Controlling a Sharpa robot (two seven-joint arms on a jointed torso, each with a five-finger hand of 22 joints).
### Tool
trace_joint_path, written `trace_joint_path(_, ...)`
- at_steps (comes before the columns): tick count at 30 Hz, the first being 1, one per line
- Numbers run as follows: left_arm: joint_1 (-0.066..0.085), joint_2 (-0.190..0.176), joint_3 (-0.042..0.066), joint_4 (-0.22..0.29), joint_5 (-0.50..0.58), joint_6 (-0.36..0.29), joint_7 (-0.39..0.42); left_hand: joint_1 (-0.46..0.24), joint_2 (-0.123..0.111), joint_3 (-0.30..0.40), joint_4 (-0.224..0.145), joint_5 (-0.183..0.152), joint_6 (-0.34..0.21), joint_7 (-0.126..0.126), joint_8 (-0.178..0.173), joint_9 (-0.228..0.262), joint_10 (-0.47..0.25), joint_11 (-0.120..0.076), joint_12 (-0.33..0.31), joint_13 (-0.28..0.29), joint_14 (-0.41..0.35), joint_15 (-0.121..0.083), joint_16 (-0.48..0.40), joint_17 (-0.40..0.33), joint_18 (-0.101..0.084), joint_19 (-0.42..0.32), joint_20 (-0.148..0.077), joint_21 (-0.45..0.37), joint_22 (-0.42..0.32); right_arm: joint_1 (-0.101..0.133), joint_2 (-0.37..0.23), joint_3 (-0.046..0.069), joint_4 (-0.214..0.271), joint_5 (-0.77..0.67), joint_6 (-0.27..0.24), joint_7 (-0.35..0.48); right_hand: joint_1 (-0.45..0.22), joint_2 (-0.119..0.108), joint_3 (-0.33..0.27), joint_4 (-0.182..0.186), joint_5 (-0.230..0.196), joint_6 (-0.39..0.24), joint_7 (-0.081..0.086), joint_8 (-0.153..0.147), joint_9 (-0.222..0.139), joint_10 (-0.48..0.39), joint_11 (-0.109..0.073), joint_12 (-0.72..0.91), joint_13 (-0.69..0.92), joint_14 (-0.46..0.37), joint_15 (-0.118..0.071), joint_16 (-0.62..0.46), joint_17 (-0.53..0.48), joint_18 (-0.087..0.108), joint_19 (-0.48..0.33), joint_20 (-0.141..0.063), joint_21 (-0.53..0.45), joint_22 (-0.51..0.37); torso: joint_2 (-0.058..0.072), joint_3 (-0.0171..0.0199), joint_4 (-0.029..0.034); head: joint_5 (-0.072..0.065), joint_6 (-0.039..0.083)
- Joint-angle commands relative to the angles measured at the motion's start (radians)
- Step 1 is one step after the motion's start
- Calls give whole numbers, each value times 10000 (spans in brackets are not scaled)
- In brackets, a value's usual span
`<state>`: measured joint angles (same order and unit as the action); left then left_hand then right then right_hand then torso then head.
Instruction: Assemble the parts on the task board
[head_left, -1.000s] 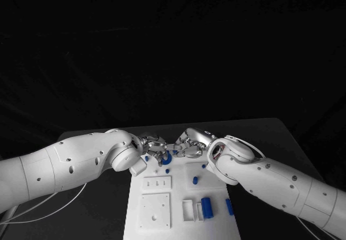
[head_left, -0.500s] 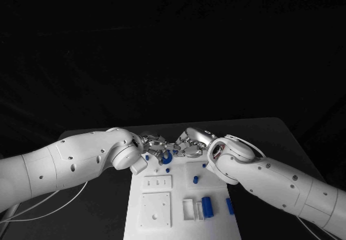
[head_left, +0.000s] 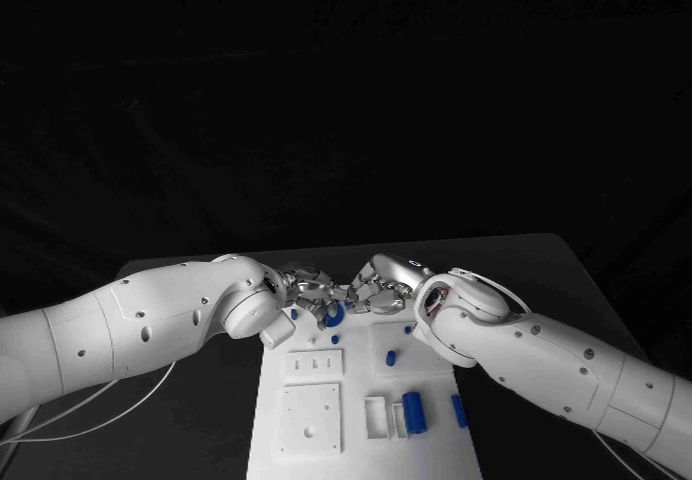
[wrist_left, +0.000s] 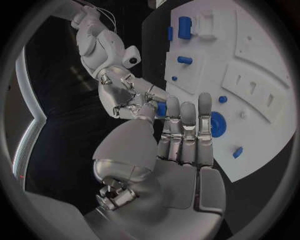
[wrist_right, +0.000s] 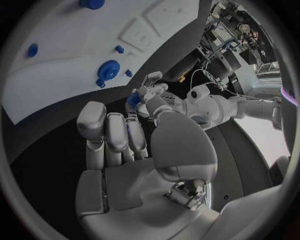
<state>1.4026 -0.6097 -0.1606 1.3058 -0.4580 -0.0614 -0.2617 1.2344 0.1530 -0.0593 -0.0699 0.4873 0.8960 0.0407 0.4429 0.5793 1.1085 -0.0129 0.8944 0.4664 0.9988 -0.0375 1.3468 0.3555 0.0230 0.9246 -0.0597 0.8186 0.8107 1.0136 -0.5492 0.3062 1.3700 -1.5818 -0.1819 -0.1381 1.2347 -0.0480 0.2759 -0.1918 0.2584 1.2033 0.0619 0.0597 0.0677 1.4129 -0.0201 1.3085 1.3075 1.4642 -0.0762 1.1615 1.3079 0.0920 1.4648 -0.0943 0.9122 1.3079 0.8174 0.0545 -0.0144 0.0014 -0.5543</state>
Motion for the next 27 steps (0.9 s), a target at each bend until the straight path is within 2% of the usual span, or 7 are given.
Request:
trace_joint_path(1, 14, 32, 7, 133, 105, 116, 379, 118, 155, 70, -129, -129, -41, -60, 228, 799, 40, -92, -9, 30, 6, -106, 73, 28, 55, 16, -55, 4, 80, -8, 29, -6, -24, -113, 251, -65, 103, 44, -43, 41, -57, 67, 22, 37, 17, -9, 19, -19, 1122, 133, -40, -50, 47, -75, 245, -37, -12, 1092, -1, 7, 2, 2, -3)
trace_joint_path(5, 14, 30, -1, 199, 97, 93, 435, 168, 196, 160, -183, -325, -21, -122, 499, 1179, 128, -140, 11, 41, 60, -147, 116, 67, 54, 51, -92, 16, 210, -8, 42, -6, -37, -128, 246, -95, 107, 47, -52, 41, -84, 84, 13, 33, 16, -11, 14, -23, 1120, 131, -44, -58, 42, -74, 242, -40, -27, 1088, 2, 10, -3, -1, 2)
trace_joint_path(9, 13, 22, -5, 242, 93, 50, 504, 229, 267, 263, -217, -347, 94, -153, 615, 1385, 207, -176, 22, 50, 112, -177, 156, 105, 53, 81, -119, 26, 285, -8, 45, -6, -47, -138, 252, -114, 107, 47, -52, 41, -84, 84, 13, 33, 16, -11, 14, -23, 1120, 131, -44, -58, 42, -74, 242, -40, -27, 1088, 0, 7, 3, 3, -18)
trace_joint_path(15, 13, -6, -7, 282, -4, -25, 605, 97, 406, 521, -366, -344, 18, -178, 888, 2039, 271, -208, 77, 116, 179, -218, 202, 183, 57, 116, -165, 73, 503, -8, 44, -7, -99, -166, 226, -133, 92, 29, -71, 50, -92, 23, 31, 24, 4, -37, 23, -66, 1095, 128, -41, -76, 31, -77, 241, -40, -34, 1087, -4, 9, 2, 15, -22)
trace_joint_path(17, 13, -13, -8, 287, -36, -20, 606, -4, 430, 587, -412, -334, -48, -179, 992, 2327, 276, -221, 91, 137, 188, -230, 206, 207, 54, 128, -176, 61, 571, -8, 42, -7, -127, -172, 164, -125, -3, -80, -139, 120, 18, -238, 99, 21, -22, -78, 64, -136, 1052, 120, -15, -112, 9, -71, 234, -28, -74, 1077, -2, 8, 0, 12, -35)
trace_joint_path(21, 13, -24, -8, 288, -134, -79, 552, -89, 438, 640, -454, -220, 66, -243, 1090, 2530, 383, -266, 149, 168, 282, -269, 272, 254, 63, 196, -206, 87, 643, -8, 32, -9, -170, -158, -19, -56, -178, -363, -503, 392, 340, -1054, 322, 31, -38, -192, 183, -322, 933, 101, 86, -214, -60, -34, 216, 48, -188, 1049, -6, 17, -7, 25, -54)
trace_joint_path(27, 13, -49, -9, 276, -261, -294, 406, -270, 389, 748, -620, -23, 234, -306, 1057, 2729, 548, -331, 160, 191, 441, -342, 306, 321, 58, 301, -277, 114, 771, -8, -7, -12, -190, -140, -371, 59, 250, -513, -1553, 1064, 360, -2369, 561, 16, -70, -430, 354, -594, 684, 57, 228, -341, -159, 99, 209, 215, -454, 1013, -8, 20, -2, 12, -68)
